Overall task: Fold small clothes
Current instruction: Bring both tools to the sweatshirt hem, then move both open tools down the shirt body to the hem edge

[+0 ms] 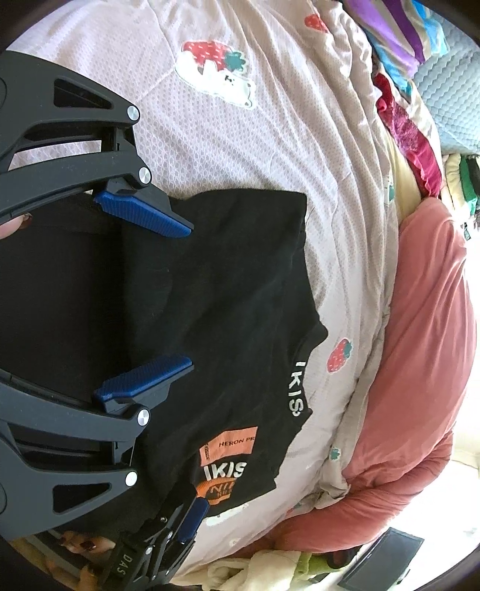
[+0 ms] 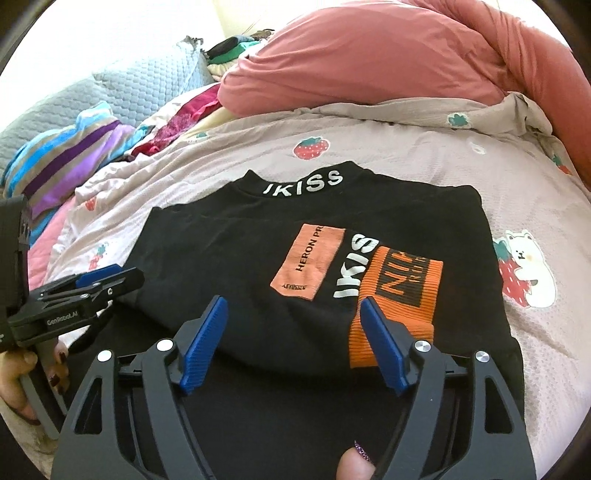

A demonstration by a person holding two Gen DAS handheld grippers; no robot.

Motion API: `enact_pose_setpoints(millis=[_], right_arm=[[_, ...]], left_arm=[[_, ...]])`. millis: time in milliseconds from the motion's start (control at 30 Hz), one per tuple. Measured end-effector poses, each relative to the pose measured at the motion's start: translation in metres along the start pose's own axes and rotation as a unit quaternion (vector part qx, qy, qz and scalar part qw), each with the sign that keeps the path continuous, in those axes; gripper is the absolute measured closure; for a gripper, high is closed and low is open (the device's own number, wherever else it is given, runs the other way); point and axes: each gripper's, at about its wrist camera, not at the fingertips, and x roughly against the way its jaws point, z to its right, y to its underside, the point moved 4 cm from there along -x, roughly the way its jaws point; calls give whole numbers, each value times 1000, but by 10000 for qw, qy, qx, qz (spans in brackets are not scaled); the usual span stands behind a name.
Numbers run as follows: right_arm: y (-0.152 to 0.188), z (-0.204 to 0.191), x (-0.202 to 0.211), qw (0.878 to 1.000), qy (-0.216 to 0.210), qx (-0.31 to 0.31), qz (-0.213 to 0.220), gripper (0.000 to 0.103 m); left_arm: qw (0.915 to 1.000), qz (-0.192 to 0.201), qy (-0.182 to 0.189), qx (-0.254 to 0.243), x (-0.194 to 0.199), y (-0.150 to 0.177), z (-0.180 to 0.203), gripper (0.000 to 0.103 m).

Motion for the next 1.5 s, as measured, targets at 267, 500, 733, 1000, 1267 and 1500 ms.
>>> enact_pose_setpoints(millis=[267, 500, 733, 1000, 1267, 1500], right_arm=[[-2, 2, 13, 9999, 72, -22, 91, 29], [-4, 5, 27, 9997, 146, -14, 211, 24], [-6, 10, 44, 9990, 235, -60, 384, 11], [-5, 18, 65, 9978, 304, -166, 570, 10], [-5, 25, 83, 9964, 364, -208, 732, 9], [0, 30, 95, 9959, 399, -210, 781, 9]], left_arm=[[9997, 221, -43, 91, 15, -3, -5, 32], [9989, 440, -24, 156, 29, -5, -5, 17], [9971, 721, 133, 198, 51, -4, -1, 9], [9964, 796, 176, 238, 65, 4, -2, 9], [9969, 755, 97, 216, 76, 13, -2, 9], [9971, 722, 99, 233, 89, 25, -5, 9]])
